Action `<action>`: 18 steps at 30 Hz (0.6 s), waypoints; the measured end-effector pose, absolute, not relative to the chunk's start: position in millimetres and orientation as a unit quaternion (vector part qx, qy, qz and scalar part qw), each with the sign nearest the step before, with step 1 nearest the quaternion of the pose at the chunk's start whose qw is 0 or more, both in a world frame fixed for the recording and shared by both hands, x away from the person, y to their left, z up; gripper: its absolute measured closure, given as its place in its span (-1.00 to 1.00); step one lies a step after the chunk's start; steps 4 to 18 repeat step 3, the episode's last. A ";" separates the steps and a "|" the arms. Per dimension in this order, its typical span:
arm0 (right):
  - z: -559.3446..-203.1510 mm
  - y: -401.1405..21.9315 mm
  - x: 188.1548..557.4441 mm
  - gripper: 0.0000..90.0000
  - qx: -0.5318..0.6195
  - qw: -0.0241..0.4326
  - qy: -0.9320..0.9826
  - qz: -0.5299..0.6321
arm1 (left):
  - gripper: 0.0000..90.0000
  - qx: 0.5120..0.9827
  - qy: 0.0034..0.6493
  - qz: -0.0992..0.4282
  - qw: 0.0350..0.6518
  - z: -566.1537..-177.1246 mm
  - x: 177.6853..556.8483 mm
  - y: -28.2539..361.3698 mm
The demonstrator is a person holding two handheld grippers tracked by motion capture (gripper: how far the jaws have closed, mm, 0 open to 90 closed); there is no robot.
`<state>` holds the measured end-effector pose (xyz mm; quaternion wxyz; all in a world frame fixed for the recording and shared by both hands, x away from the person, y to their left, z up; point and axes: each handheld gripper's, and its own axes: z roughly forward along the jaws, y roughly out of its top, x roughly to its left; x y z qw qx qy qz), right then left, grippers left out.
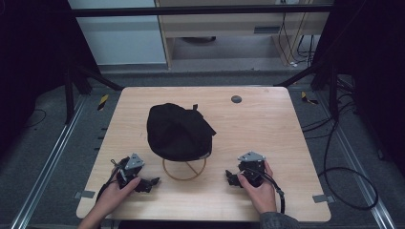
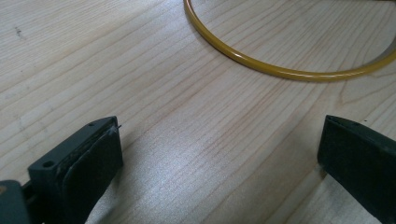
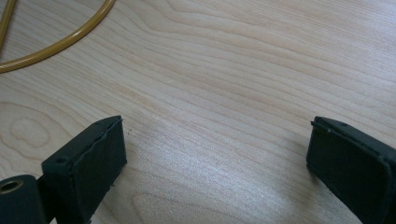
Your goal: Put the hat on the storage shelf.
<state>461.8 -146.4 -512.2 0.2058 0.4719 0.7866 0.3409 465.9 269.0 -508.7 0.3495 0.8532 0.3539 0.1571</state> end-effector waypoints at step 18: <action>-512.2 -146.4 461.8 -0.89 0.472 0.206 0.787 0.341 | -1.00 0.853 0.354 0.157 0.350 -508.7 466.0 269.0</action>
